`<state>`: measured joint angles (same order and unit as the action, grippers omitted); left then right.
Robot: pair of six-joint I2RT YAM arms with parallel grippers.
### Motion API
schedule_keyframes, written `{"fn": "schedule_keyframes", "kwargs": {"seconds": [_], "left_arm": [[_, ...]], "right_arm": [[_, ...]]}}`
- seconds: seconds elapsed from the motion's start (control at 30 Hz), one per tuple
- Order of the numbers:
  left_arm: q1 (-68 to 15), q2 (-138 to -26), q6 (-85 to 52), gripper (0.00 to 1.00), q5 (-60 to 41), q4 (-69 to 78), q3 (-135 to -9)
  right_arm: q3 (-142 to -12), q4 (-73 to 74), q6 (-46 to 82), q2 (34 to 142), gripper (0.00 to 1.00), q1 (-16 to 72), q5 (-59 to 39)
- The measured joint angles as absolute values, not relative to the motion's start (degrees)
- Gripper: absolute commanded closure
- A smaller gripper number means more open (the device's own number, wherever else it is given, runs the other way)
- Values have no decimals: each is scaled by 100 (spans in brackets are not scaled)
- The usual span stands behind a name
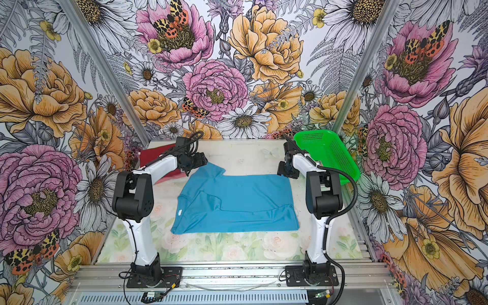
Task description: Fold and stack the t-shirts
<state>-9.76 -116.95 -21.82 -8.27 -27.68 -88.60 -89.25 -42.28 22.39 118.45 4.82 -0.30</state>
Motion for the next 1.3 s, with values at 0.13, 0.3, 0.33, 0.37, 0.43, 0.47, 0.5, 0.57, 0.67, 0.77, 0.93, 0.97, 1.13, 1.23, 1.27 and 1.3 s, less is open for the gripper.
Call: {"fn": "schedule_keyframes", "kwargs": {"seconds": [0.13, 0.3, 0.33, 0.37, 0.43, 0.47, 0.5, 0.57, 0.67, 0.77, 0.93, 0.97, 1.13, 1.23, 1.27, 1.3], "left_arm": [[-950, -11869, -2067, 23, -849, -2766, -9091], [-932, -12130, -2032, 23, -939, -2759, -9454], [-921, -12195, -2032, 23, -972, -2755, -9518], [-906, -12278, -2032, 23, -991, -2751, -9581], [-882, -12442, -2034, 23, -1007, -2744, -9675], [-873, -12538, -2034, 23, -1013, -2746, -9717], [-869, -12617, -2034, 23, -1015, -2749, -9751], [-869, -12814, -2034, 23, -1022, -2764, -9856], [-869, -13013, -2032, 27, -1022, -2816, -9992], [-869, -13170, -2032, 30, -1024, -2858, -10215], [-869, -13443, -2005, 37, -1039, -2858, -10641], [-869, -13500, -1994, 38, -1041, -2862, -10724], [-871, -13727, -1949, 48, -1094, -2930, -11004], [-875, -13727, -1940, 50, -1098, -2985, -11004], [-875, -13727, -1927, 50, -1098, -2991, -11004], [-878, -13727, -1916, 52, -1096, -3006, -11004]], "right_arm": [[-9303, -4294, 2196, 12121, 57, 401, 19], [-9629, -4364, 2178, 12331, 61, 329, -67], [-9649, -4383, 2169, 12355, 63, 329, -93], [-9649, -4418, 2161, 12361, 67, 329, -128], [-9649, -4475, 2143, 12370, 75, 322, -156], [-9649, -4497, 2130, 12372, 80, 314, -172], [-9649, -4508, 2134, 12379, 84, 314, -176], [-9649, -4536, 2115, 12392, 92, 314, -178], [-9649, -4563, 2115, 12429, 100, 314, -180], [-9649, -4576, 2130, 12444, 100, 311, -176], [-9649, -4593, 2104, 12444, 100, 311, -178], [-9649, -4591, 2091, 12444, 100, 311, -178], [-9649, -4595, 2086, 12442, 100, 311, -178], [-9649, -4604, 2086, 12442, 100, 305, -198], [-9649, -4604, 2086, 12442, 100, 305, -211], [-9649, -4604, 2086, 12436, 100, 303, -222]]}}
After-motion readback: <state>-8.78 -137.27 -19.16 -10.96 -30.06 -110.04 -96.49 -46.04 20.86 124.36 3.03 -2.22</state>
